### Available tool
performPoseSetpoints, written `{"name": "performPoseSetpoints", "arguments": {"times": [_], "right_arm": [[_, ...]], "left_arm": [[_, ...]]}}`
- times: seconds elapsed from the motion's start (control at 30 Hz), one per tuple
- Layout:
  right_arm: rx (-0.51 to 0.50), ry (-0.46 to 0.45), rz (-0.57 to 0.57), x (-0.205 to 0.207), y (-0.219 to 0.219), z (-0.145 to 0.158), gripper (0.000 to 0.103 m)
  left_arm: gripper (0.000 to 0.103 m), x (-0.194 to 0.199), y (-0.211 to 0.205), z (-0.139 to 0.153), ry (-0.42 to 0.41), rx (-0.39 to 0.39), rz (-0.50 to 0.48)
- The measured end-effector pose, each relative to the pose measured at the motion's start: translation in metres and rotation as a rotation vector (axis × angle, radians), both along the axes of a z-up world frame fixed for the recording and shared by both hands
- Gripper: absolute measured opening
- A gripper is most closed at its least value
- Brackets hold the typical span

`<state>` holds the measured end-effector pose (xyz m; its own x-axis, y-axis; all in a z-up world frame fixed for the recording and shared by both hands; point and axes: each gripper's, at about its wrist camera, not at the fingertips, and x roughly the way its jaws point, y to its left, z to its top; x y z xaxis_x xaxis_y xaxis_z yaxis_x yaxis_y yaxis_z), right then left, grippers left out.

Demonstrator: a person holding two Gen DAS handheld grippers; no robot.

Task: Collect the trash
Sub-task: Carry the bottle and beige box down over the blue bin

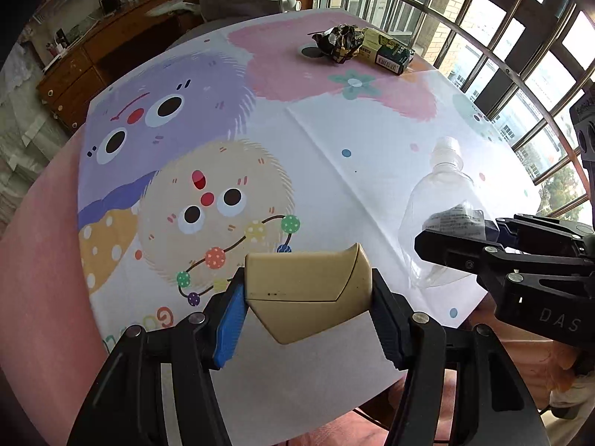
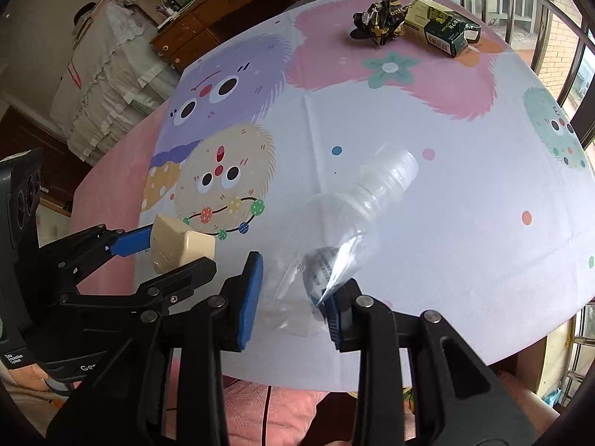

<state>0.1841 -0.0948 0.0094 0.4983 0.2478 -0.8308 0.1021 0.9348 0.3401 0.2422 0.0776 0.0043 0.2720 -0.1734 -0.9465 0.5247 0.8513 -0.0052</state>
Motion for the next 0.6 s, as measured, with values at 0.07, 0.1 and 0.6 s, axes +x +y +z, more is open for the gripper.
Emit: {"name": "performPoseSetpoints", "arguments": {"times": [0.07, 0.1, 0.6], "right_arm": [[-0.004, -0.021, 0.048, -0.022, -0.004, 0.008, 0.028], [-0.007, -0.032, 0.07, -0.034, -0.006, 0.012, 0.028], [0.041, 0.017, 0.195, -0.197, -0.064, -0.008, 0.028]], "left_arm": [[0.061, -0.027, -0.004, 0.01, -0.019, -0.009, 0.048], [0.061, -0.041, -0.008, 0.013, -0.025, -0.017, 0.071], [0.061, -0.223, -0.065, -0.01, 0.019, 0.007, 0.201]]}}
